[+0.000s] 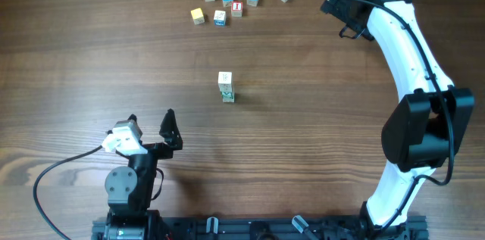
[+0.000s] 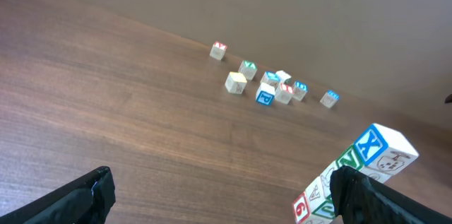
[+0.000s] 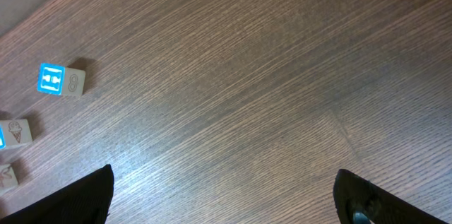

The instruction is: Form a tower

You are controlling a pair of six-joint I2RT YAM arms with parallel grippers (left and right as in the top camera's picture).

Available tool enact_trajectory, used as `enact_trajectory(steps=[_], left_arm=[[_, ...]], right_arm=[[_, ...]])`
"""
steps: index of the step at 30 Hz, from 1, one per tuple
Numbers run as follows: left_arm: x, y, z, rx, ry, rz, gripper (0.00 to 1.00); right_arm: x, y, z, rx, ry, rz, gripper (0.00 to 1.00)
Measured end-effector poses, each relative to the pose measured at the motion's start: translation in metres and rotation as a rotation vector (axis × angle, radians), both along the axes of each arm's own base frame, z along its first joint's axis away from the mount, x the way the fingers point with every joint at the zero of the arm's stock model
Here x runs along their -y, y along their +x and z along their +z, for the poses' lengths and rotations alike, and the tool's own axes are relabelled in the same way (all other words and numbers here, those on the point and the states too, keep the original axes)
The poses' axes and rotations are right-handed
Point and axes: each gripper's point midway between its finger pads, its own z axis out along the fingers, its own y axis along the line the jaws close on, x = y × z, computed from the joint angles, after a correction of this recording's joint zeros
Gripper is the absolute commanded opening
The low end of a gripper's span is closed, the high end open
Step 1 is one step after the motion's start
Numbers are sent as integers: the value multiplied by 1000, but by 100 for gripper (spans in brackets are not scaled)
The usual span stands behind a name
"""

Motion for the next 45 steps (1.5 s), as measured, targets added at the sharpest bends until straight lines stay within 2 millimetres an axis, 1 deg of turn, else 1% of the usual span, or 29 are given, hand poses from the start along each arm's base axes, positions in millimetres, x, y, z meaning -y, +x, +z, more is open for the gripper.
enact_trajectory(steps=[16, 18, 23, 45], left_arm=[[1, 0, -2, -10, 0, -3, 100], [1, 0, 0, 0, 0, -3, 100], [0, -3, 17, 74, -2, -3, 100], [0, -3, 17, 75, -2, -3, 100]], right_arm=[[0, 0, 0, 0, 0, 0, 100], [0, 0, 0, 0, 0, 0, 100], [0, 0, 0, 0, 0, 0, 100], [0, 0, 0, 0, 0, 0, 100]])
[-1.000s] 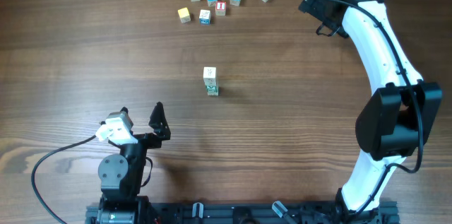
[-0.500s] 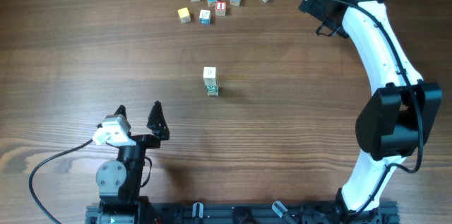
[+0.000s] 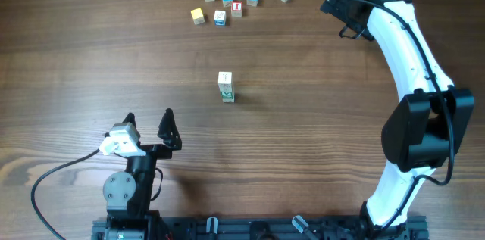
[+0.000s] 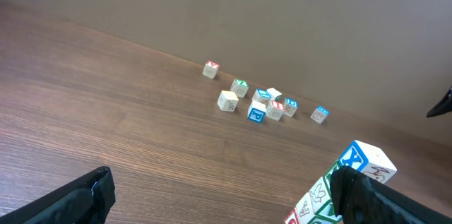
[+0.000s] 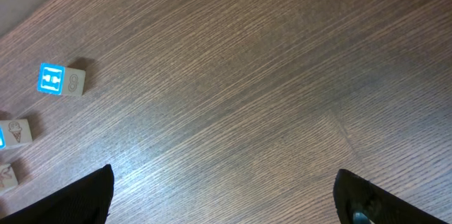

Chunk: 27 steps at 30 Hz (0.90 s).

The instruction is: Form a tower

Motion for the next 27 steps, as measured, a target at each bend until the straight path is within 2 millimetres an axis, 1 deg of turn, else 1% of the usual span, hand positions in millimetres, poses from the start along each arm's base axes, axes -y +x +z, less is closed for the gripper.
enact_trajectory(steps=[15, 17, 18, 19, 21, 22, 23, 24, 26, 27], left_arm=[[0, 0, 0, 0, 0, 0, 100], [0, 0, 0, 0, 0, 0, 100], [0, 0, 0, 0, 0, 0, 100], [0, 0, 0, 0, 0, 0, 100], [0, 0, 0, 0, 0, 0, 100], [0, 0, 0, 0, 0, 0, 100], [0, 0, 0, 0, 0, 0, 100], [0, 0, 0, 0, 0, 0, 100], [0, 0, 0, 0, 0, 0, 100], [0, 0, 0, 0, 0, 0, 100]], right_arm=[[0, 0, 0, 0, 0, 0, 100], [-2, -1, 10, 19, 3, 5, 100], [-5, -3, 20, 39, 5, 10, 100], [-9, -5, 41, 81, 10, 18, 100], [-19, -18, 101, 207, 29, 44, 100], [-24, -32, 143, 301, 43, 58, 100], [-26, -45, 176, 375, 55, 65, 100], [-24, -58, 205, 440, 65, 67, 100], [-20, -82, 244, 533, 79, 66, 100], [-16, -99, 269, 596, 88, 65, 100]])
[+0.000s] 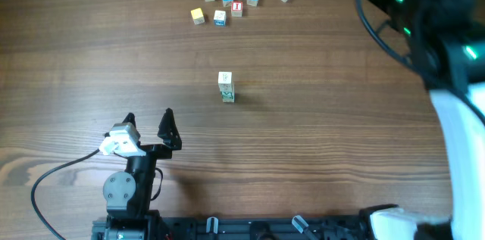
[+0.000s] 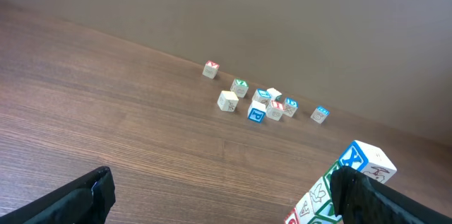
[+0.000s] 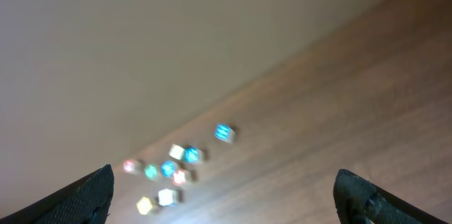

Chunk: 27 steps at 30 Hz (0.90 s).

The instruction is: Form a tower

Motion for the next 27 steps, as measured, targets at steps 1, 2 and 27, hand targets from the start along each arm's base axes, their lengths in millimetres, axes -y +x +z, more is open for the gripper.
enact_trajectory(steps=[1, 2, 27], left_arm=[[0, 0, 0, 0, 0, 0, 100], [0, 0, 0, 0, 0, 0, 100], [0, 0, 0, 0, 0, 0, 100]], right_arm=[[2, -12, 15, 40, 7, 0, 100], [4, -21, 26, 69, 12, 0, 100], [4, -22, -45, 271, 50, 0, 100]])
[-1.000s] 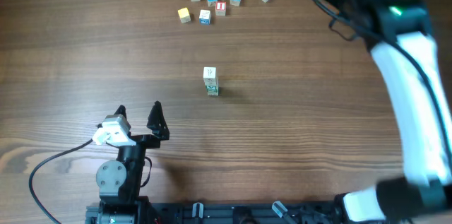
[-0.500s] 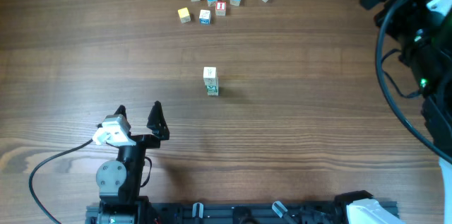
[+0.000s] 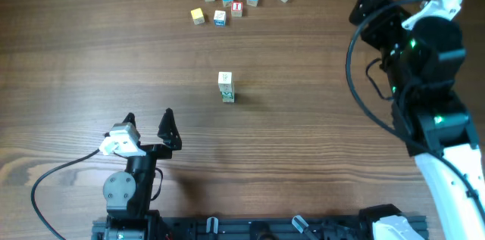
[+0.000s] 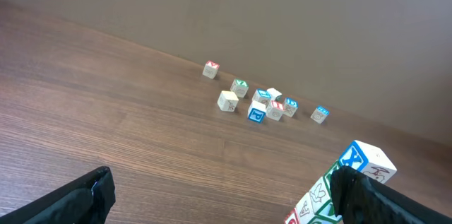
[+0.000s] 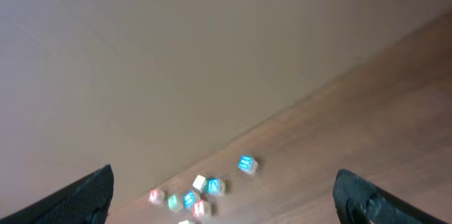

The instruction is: Form a tower

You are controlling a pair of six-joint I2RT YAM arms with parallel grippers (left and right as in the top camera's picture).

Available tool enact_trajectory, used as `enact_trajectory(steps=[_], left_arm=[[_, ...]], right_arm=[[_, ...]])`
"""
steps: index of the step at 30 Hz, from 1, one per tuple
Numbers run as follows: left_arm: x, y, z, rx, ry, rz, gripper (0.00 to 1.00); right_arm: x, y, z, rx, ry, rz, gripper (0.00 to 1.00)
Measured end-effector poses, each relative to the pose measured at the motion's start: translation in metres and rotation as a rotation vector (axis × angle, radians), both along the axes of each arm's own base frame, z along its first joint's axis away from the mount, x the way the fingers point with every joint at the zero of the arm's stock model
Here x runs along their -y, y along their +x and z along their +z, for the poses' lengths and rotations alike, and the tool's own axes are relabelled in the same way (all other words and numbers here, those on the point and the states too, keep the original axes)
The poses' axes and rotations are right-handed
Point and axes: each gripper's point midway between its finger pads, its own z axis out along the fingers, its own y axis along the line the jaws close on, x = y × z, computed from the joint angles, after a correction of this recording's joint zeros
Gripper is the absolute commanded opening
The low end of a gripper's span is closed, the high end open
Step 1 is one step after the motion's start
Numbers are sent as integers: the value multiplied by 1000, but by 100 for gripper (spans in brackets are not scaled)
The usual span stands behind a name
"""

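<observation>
A tower of stacked letter blocks stands mid-table; in the left wrist view its top blocks show at the lower right, a blue X on top. Several loose blocks lie at the far edge, a blue one apart to the right. My left gripper rests open near the front edge, with nothing between its fingers. My right gripper is raised at the right, open and empty, its view tilted up toward the wall with the loose blocks small and blurred.
The wooden table carries only the blocks. A plain wall rises behind its far edge. The left arm's cable loops at the front left, and a black rail runs along the front edge.
My right arm has pulled further back toward the right front, its gripper now lower in the overhead view. The wrist view shows more wall. Left arm, tower and loose blocks are unchanged.
At first my right gripper hung open low over the table beside the blue block at the far right, and my left arm was settling near the front edge. Later the right arm had lifted and swung away. The tower stood untouched throughout.
</observation>
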Motion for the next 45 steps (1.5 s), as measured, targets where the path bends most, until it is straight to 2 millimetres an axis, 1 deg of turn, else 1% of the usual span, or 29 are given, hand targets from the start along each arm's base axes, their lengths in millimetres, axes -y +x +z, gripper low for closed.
enact_trajectory(steps=[3, 4, 5, 8, 10, 11, 13, 14, 18, 21, 30, 32, 34, 39, 42, 45], left_arm=[[0, 0, 0, 0, 0, 0, 100], [0, 0, 0, 0, 0, 0, 100], [0, 0, 1, 2, 0, 0, 100], [0, 0, 0, 2, 0, 0, 100], [0, 0, 1, 2, 0, 0, 100], [0, 0, 0, 2, 0, 0, 100], [0, 0, 0, 2, 0, 0, 100], [0, 0, 0, 2, 0, 0, 100], [0, 0, 0, 2, 0, 0, 100], [0, 0, 0, 2, 0, 0, 100], [0, 0, 0, 2, 0, 0, 100], [0, 0, 0, 2, 0, 0, 100], [0, 0, 0, 2, 0, 0, 100], [0, 0, 0, 2, 0, 0, 100], [0, 0, 0, 2, 0, 0, 100], [0, 0, 0, 2, 0, 0, 100]], right_arm=[[2, -11, -13, 52, 9, 0, 100], [3, -16, -26, 39, 7, 0, 100], [4, -23, -47, 15, 3, 0, 100], [7, -40, -93, -44, -8, 0, 100], [10, -54, -123, -83, -15, 0, 100], [12, -64, -144, -111, -20, 0, 100], [14, -76, -166, -126, -23, 0, 100], [15, -85, -180, -124, -23, 0, 100], [19, -102, -200, -90, -17, 0, 100], [20, -109, -205, -51, -9, 0, 100], [23, -125, -198, 102, 19, 0, 100], [23, -128, -189, 160, 29, 0, 100], [24, -132, -177, 233, 42, 0, 100], [25, -137, -161, 315, 57, 0, 100], [25, -135, -183, 230, 42, 0, 100], [25, -135, -185, 225, 41, 0, 100]])
